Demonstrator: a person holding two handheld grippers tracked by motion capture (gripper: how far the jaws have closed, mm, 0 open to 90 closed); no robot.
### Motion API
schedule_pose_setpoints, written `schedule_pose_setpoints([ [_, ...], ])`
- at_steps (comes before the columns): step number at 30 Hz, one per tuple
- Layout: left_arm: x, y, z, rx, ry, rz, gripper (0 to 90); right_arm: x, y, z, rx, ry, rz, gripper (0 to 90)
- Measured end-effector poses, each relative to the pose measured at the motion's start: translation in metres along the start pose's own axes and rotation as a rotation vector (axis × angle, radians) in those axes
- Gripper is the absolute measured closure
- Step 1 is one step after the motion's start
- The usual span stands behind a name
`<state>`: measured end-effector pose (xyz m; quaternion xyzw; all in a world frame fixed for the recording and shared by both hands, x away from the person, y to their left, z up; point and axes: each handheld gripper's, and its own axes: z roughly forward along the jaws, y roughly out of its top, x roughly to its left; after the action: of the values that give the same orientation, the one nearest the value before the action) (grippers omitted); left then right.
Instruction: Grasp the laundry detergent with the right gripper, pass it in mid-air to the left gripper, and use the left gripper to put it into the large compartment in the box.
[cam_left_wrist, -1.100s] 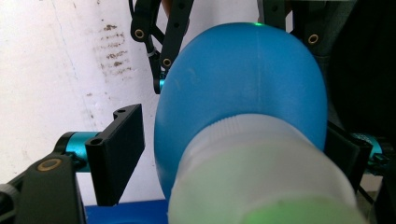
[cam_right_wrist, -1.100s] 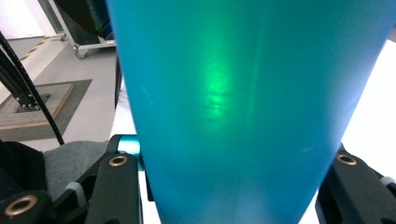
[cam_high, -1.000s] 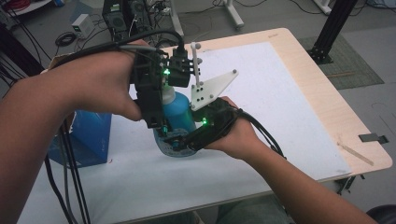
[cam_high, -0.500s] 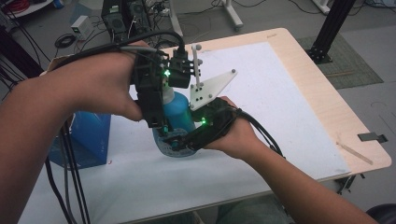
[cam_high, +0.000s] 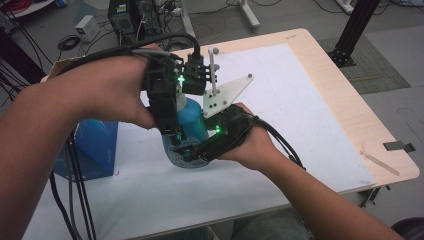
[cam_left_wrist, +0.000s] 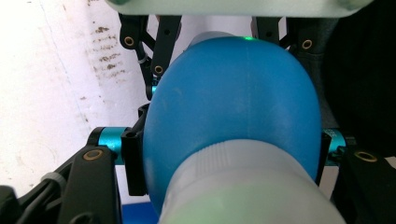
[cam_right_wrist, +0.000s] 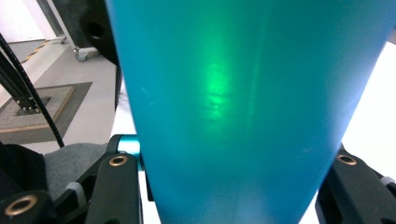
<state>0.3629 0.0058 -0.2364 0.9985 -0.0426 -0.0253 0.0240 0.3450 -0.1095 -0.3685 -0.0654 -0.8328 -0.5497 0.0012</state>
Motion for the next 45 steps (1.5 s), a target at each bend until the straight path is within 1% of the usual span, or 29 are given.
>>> schedule_pose_setpoints([
  [3,0.000,0.001,0.001,0.018,0.002,0.009,37.6,0.000,-0.001,0.000,0.001,0.005,0.007,45.9],
  [7,-0.001,0.002,0.001,0.017,0.016,0.001,38.1,-0.001,-0.003,0.000,-0.005,0.005,0.007,45.8],
  [9,-0.001,0.002,-0.001,0.020,0.012,-0.001,38.2,-0.001,-0.002,0.000,-0.009,0.006,0.006,45.7],
  [11,-0.002,0.003,-0.002,0.018,0.016,-0.008,38.3,-0.001,-0.002,-0.001,-0.019,0.011,0.005,45.6],
  [15,-0.003,0.005,-0.003,0.030,0.019,-0.006,38.4,-0.001,-0.001,-0.003,-0.025,0.015,0.001,44.9],
  [16,-0.003,0.006,-0.003,0.030,0.019,-0.001,38.3,-0.001,-0.002,-0.003,-0.023,0.013,0.000,44.4],
  [18,-0.004,0.007,-0.003,0.030,0.023,-0.004,38.3,0.001,-0.001,-0.003,-0.018,0.004,-0.010,43.3],
  [20,-0.004,0.007,-0.003,0.033,0.024,-0.005,38.3,0.002,-0.001,-0.005,-0.028,0.000,-0.003,40.6],
  [23,-0.005,0.007,-0.003,0.031,0.024,-0.005,38.3,0.004,-0.001,-0.008,-0.033,0.001,-0.009,37.6],
  [25,-0.004,0.007,-0.002,0.042,0.032,-0.010,38.2,0.005,-0.002,-0.011,-0.023,-0.003,-0.002,33.5],
  [26,-0.004,0.006,-0.001,0.038,0.037,-0.012,38.2,0.004,-0.003,-0.013,-0.017,-0.005,0.002,31.9],
  [27,-0.003,0.006,-0.002,0.047,0.038,-0.013,38.2,0.004,-0.004,-0.015,-0.014,-0.005,0.007,30.9],
  [28,-0.002,0.005,-0.002,0.045,0.039,-0.019,38.2,0.004,-0.006,-0.017,-0.015,-0.008,0.016,29.3],
  [30,-0.001,0.002,-0.002,0.044,0.037,-0.025,38.2,0.003,-0.008,-0.023,-0.013,-0.033,0.024,24.1],
  [31,0.000,0.002,-0.003,0.050,0.033,-0.030,38.2,0.003,-0.009,-0.026,-0.019,-0.052,0.027,22.1],
  [33,0.001,-0.001,-0.003,0.049,0.034,-0.034,38.2,0.002,-0.011,-0.032,-0.019,-0.086,0.032,22.1],
  [38,0.003,-0.007,-0.004,0.054,0.028,-0.053,38.2,-0.002,-0.011,-0.047,-0.030,-0.137,0.048,22.0],
  [39,0.004,-0.008,-0.004,0.050,0.029,-0.056,38.1,-0.002,-0.011,-0.051,-0.039,-0.146,0.049,22.0],
  [40,0.005,-0.009,-0.005,0.057,0.031,-0.057,38.1,-0.002,-0.010,-0.055,-0.051,-0.157,0.050,20.4],
  [41,0.005,-0.010,-0.005,0.054,0.031,-0.064,38.1,-0.003,-0.009,-0.059,-0.064,-0.179,0.046,18.6],
  [42,0.005,-0.010,-0.005,0.058,0.030,-0.066,38.1,-0.002,-0.007,-0.063,-0.078,-0.192,0.044,18.6],
  [43,0.006,-0.011,-0.005,0.059,0.030,-0.069,38.1,-0.002,-0.005,-0.068,-0.097,-0.198,0.039,16.6],
  [44,0.007,-0.013,-0.006,0.058,0.027,-0.072,38.1,-0.001,-0.003,-0.072,-0.114,-0.222,0.035,12.5],
  [45,0.007,-0.014,-0.006,0.060,0.026,-0.077,38.1,0.000,-0.001,-0.076,-0.117,-0.234,0.033,12.5],
])
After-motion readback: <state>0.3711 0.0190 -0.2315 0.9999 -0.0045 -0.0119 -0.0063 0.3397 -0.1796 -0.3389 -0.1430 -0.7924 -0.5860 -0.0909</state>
